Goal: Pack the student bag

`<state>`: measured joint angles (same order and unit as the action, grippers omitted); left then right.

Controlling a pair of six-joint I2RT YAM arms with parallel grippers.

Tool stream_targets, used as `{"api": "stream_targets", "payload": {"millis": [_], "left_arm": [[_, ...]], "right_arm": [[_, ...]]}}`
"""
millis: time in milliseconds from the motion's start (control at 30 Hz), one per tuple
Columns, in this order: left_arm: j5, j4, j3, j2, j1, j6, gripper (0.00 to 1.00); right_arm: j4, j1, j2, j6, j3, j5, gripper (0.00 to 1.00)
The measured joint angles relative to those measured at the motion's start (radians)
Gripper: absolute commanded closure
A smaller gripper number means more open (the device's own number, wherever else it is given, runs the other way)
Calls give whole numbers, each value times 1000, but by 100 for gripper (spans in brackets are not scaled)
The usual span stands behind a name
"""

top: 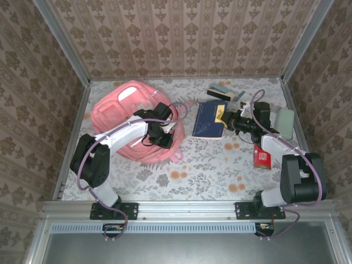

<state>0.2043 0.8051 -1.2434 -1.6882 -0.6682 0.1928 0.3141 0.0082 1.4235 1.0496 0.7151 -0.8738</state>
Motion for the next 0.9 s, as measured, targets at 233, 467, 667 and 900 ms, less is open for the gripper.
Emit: {"api": "stream_targets", "payload": {"millis": [233,467,667,900], "left_arm": [[-18,7,-5,0,-2,-6,100],[-37,50,-50,2,-5,-7,100],[-37,63,-64,2,-5,-7,100],[-35,62,-64,2,-5,-7,93]], "right_arm": [[0,3,0,0,0,0,100],[0,14,0,0,0,3,100],[0,24,2,0,0,4,100],[0,29,3,0,0,7,100]]}}
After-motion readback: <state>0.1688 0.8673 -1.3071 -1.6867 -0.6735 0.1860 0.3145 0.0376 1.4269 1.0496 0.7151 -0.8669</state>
